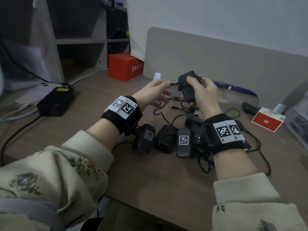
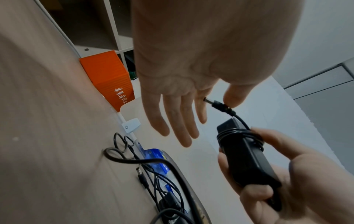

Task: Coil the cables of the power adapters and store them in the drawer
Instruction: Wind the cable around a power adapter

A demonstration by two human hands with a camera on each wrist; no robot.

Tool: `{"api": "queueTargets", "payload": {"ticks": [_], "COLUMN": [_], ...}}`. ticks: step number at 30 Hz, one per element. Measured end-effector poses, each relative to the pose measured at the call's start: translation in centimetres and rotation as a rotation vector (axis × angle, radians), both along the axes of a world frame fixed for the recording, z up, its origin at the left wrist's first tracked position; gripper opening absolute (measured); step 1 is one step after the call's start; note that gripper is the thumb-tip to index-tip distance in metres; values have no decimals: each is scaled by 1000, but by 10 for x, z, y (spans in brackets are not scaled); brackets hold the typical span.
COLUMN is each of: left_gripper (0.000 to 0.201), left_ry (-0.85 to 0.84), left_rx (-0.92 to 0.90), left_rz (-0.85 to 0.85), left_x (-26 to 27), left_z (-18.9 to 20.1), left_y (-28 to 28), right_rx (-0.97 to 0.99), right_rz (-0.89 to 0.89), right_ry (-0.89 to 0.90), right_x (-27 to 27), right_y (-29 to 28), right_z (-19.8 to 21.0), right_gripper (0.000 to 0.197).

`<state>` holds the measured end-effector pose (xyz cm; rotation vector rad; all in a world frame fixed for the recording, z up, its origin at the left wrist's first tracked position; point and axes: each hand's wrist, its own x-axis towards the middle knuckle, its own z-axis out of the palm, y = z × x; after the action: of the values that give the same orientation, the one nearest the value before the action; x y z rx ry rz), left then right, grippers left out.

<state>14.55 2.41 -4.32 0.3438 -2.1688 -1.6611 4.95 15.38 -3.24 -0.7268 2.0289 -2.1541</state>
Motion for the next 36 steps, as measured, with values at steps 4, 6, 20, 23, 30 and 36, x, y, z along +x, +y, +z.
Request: {"api": "queueTargets", "payload": {"ticks": [4, 6, 20, 23, 30, 36], "left_gripper": [23, 30, 41, 39, 34, 54], "left_ry": [16, 30, 46, 98, 303, 390], "left_rx": [-15, -45, -11, 9, 35, 54], "left_rz": [49, 71, -5, -8, 117, 327], "left_x": [-1, -1, 8, 13, 63, 129], "left_z": [-1, -2, 5, 11, 39, 54], "left_y": [-1, -2, 1, 1, -14, -41], "right_rx": [65, 83, 111, 78, 100, 60], "right_rz": [25, 38, 157, 171, 258, 473], "right_ry": [9, 10, 54, 17, 75, 65], "right_x": [0, 1, 18, 28, 79, 148], "right_y": [-3, -4, -7, -9, -31, -78], "right_z": [-3, -4, 7, 15, 56, 70], "right_gripper": [20, 21, 33, 39, 46, 40]}}
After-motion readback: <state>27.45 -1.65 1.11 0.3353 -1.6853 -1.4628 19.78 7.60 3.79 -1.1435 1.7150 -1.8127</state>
